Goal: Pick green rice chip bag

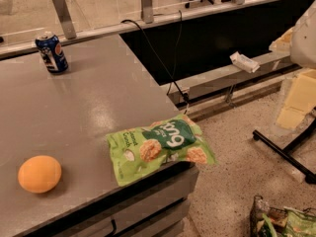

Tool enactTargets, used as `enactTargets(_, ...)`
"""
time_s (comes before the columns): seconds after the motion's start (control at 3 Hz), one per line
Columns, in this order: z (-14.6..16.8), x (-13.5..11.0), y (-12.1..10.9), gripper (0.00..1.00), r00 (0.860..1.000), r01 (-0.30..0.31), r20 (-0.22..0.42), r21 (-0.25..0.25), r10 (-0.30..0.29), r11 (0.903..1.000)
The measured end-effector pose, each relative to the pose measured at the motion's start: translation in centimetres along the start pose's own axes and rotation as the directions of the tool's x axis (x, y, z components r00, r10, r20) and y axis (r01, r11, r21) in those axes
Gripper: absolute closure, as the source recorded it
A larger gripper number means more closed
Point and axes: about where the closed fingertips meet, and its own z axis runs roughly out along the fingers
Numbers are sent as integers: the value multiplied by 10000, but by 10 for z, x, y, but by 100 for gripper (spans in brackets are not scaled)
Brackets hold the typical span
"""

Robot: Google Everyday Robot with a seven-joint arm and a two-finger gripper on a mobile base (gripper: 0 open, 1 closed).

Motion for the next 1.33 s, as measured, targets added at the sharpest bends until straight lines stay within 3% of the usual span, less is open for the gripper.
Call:
enactTargets(0.67,9,-11,0,0,9996,234,160,-139,-231,9996)
enactTargets(1.0,43,-42,6,0,9953,838,559,-872,-791,9927)
enactTargets(1.33,80,-79,23,0,9829,1650,1104,-1759,-1471,9705)
